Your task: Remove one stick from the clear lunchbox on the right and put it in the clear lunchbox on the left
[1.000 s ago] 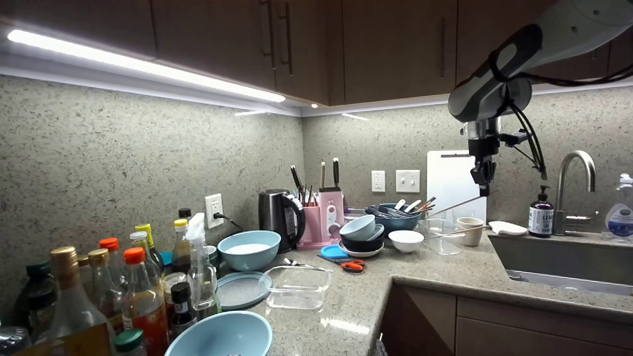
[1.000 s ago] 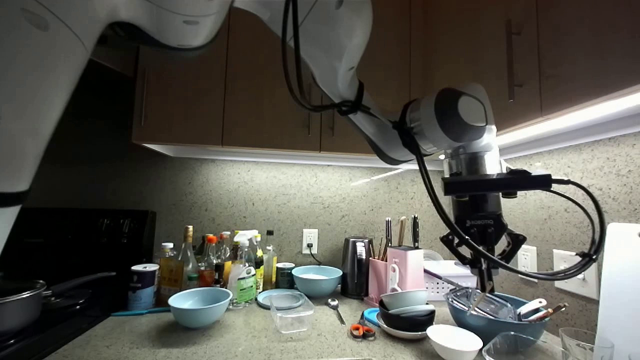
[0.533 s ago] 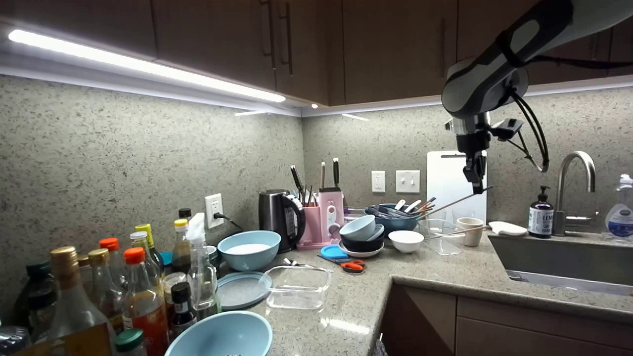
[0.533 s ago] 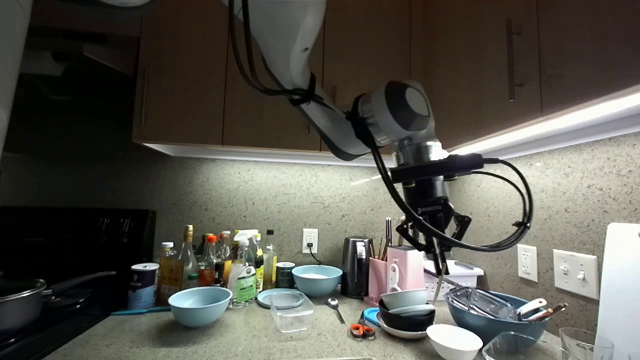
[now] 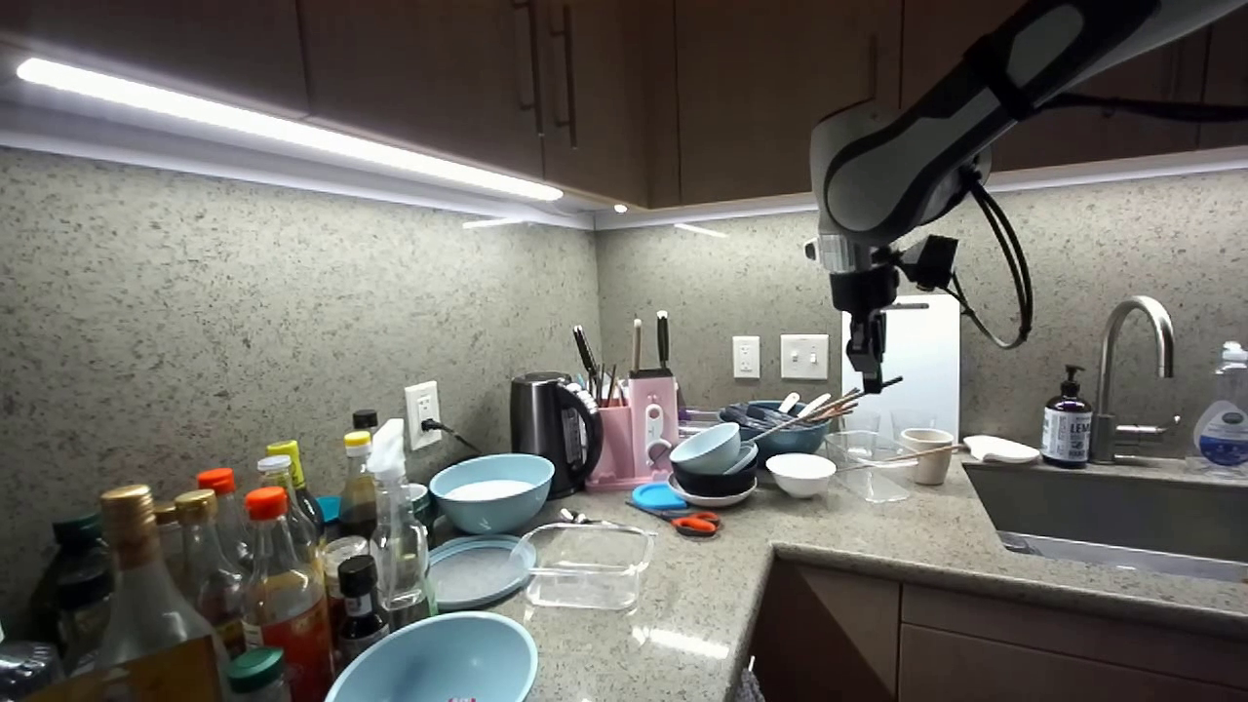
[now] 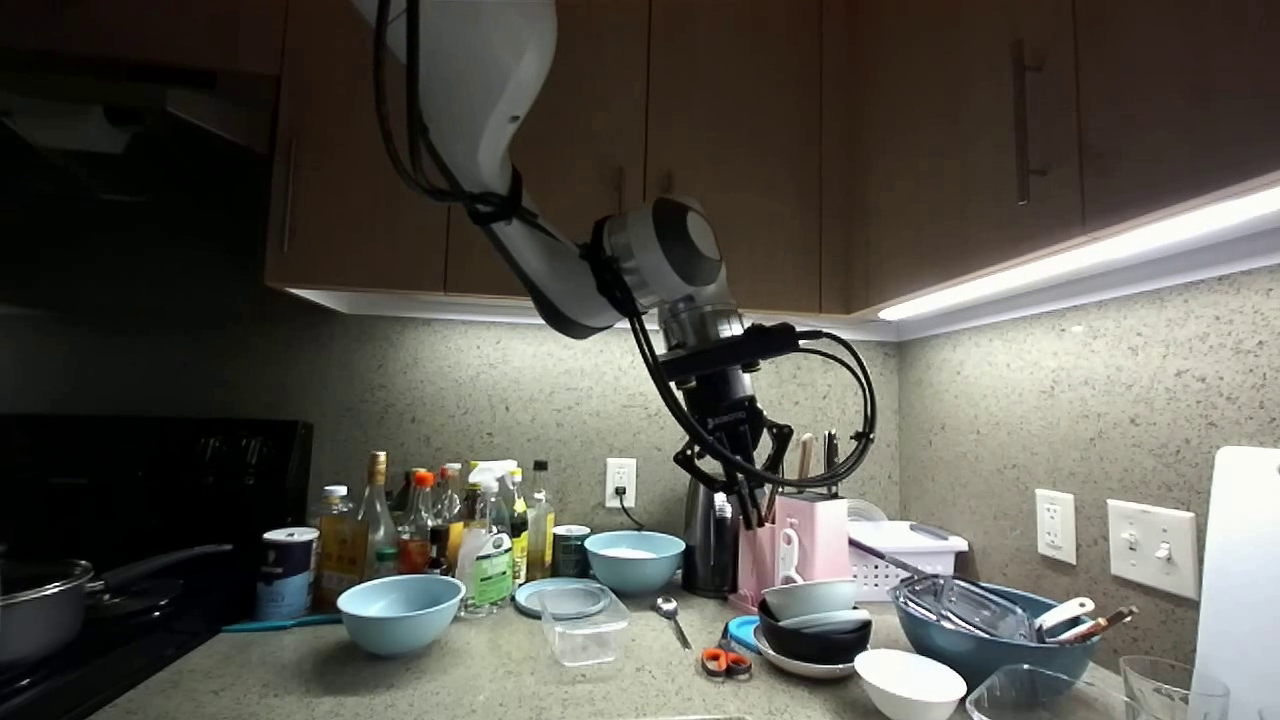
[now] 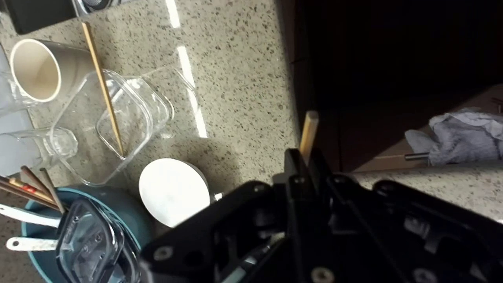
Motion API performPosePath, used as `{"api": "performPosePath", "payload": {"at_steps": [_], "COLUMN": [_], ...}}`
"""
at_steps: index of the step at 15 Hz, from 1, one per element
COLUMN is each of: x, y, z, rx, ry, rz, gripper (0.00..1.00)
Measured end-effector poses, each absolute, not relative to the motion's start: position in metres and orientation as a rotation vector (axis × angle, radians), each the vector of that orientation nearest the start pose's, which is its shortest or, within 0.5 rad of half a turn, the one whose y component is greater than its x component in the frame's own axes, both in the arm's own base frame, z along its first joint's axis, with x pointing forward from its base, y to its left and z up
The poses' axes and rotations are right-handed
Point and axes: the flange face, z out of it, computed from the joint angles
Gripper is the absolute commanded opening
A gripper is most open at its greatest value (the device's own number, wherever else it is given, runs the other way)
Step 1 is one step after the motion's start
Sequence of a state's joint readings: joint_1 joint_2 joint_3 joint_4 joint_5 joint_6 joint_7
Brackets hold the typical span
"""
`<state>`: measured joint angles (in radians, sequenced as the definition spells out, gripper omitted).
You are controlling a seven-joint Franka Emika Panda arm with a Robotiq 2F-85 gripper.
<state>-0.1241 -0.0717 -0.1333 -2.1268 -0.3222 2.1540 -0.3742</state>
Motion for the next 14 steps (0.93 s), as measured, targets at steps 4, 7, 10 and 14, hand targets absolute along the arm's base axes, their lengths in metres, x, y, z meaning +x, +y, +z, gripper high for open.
{"api": "performPosePath", "payload": {"at_steps": [4,7,10,14], "x": [0.510,0.509,0.517,0.554], "y": [-0.165,-0.166,-0.151,-0.069], "z": [0.463,0.463,0.463,0.470], "rx": [-3.341,-3.341,-3.341,-3.361], "ry": [-0.364,-0.359,-0.421,-0.784], "rz": [-0.085,-0.086,-0.099,-0.131], "gripper": [0.06,0.04,0.04,0.04]}}
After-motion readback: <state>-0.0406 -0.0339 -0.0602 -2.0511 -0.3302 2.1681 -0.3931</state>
